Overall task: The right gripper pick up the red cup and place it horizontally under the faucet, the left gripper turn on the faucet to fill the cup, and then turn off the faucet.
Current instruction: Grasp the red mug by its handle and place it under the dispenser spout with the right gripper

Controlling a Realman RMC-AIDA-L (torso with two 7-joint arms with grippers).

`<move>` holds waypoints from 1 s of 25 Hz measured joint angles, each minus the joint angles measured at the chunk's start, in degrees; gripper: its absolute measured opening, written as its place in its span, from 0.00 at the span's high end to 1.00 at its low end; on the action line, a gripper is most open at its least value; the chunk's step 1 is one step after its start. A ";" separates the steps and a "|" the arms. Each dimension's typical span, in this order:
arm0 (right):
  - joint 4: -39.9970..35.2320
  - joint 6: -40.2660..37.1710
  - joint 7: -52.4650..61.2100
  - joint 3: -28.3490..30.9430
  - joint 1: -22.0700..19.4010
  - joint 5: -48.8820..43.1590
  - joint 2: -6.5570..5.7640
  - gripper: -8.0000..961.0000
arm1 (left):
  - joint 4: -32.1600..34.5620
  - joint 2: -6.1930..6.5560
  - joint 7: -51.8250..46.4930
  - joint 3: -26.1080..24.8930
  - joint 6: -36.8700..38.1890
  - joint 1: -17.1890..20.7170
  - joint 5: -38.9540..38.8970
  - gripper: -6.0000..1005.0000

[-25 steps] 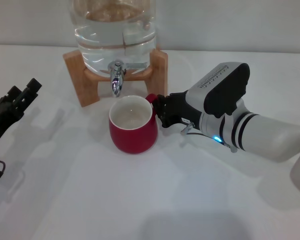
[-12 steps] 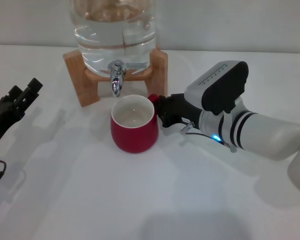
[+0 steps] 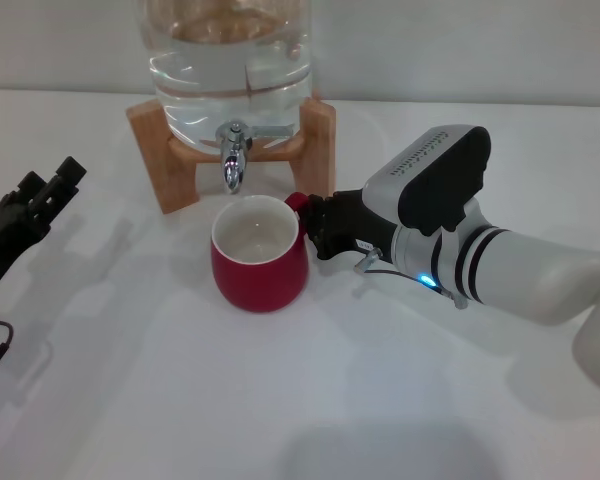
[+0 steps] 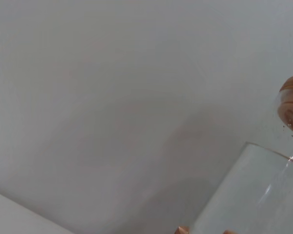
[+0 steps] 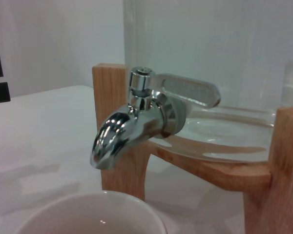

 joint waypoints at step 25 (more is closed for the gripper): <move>0.18 0.86 0.24 -1.07 -0.27 -0.07 0.00 0.58 | 0.00 0.09 0.00 0.01 0.38 0.00 0.00 0.16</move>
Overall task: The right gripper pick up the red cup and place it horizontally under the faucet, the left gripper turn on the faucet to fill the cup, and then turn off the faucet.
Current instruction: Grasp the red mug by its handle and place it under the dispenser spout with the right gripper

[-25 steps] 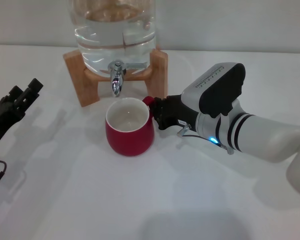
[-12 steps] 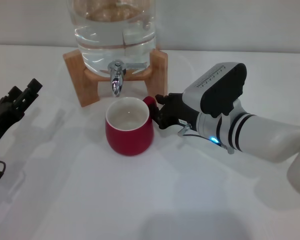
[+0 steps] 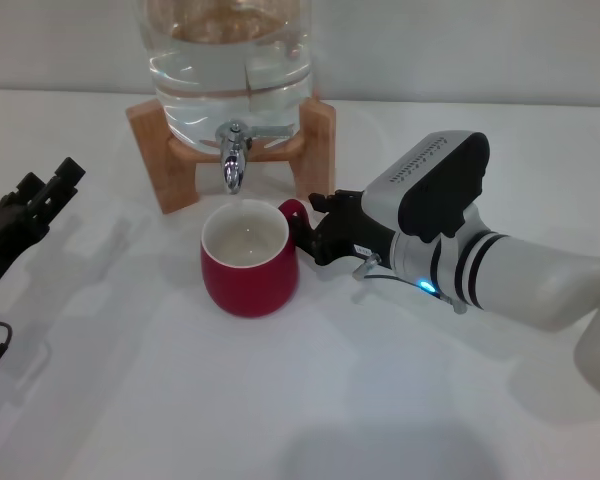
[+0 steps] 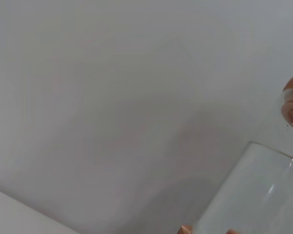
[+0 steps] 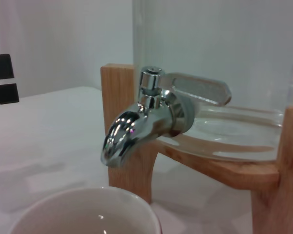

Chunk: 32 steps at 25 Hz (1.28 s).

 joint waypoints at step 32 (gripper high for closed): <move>0.12 -0.44 0.26 0.26 -0.12 -2.91 0.00 0.59 | 0.09 0.10 0.00 -0.07 -0.36 0.59 0.00 0.16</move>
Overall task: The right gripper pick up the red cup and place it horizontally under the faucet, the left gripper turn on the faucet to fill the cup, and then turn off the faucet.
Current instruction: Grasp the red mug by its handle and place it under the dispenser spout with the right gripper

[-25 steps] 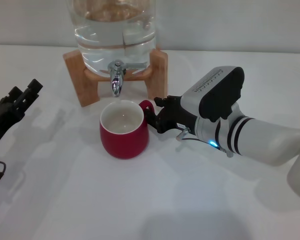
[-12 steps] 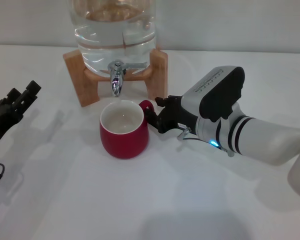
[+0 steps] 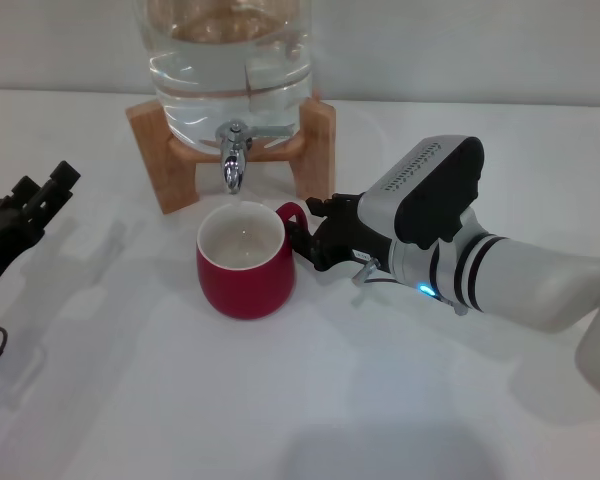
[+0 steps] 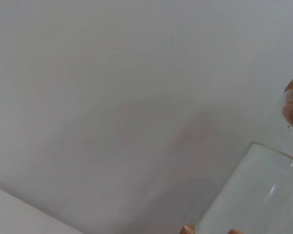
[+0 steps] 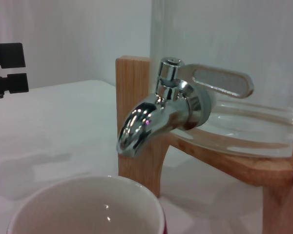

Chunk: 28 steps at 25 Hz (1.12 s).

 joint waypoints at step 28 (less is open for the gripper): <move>0.34 0.21 0.80 0.74 -0.81 -1.72 -0.54 0.59 | 0.35 0.08 0.00 -0.12 0.34 0.10 -0.01 0.17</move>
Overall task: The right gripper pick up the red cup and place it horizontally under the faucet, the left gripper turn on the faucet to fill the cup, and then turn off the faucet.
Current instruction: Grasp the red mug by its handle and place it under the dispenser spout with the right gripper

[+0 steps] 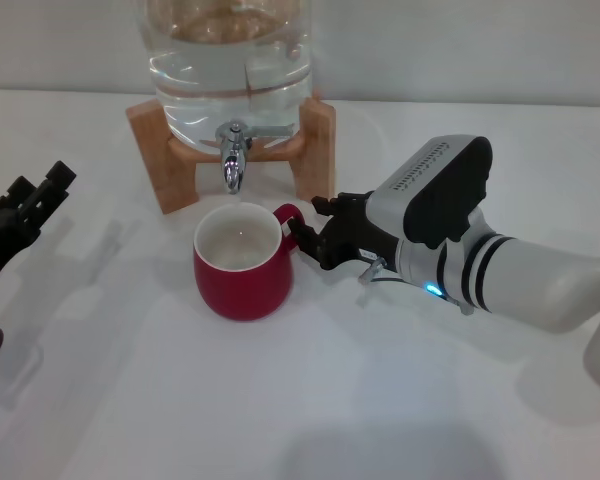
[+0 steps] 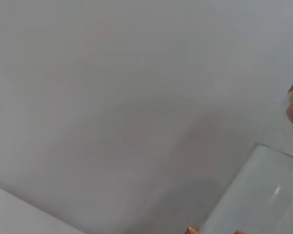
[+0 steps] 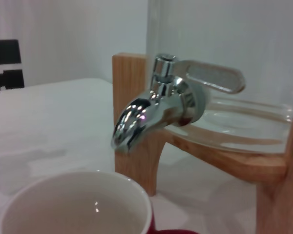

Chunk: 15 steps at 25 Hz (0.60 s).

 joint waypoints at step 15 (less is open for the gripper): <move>-2.18 4.94 5.92 0.10 -1.94 -5.12 0.01 0.59 | 0.09 0.09 0.00 0.00 0.02 0.01 -0.53 0.17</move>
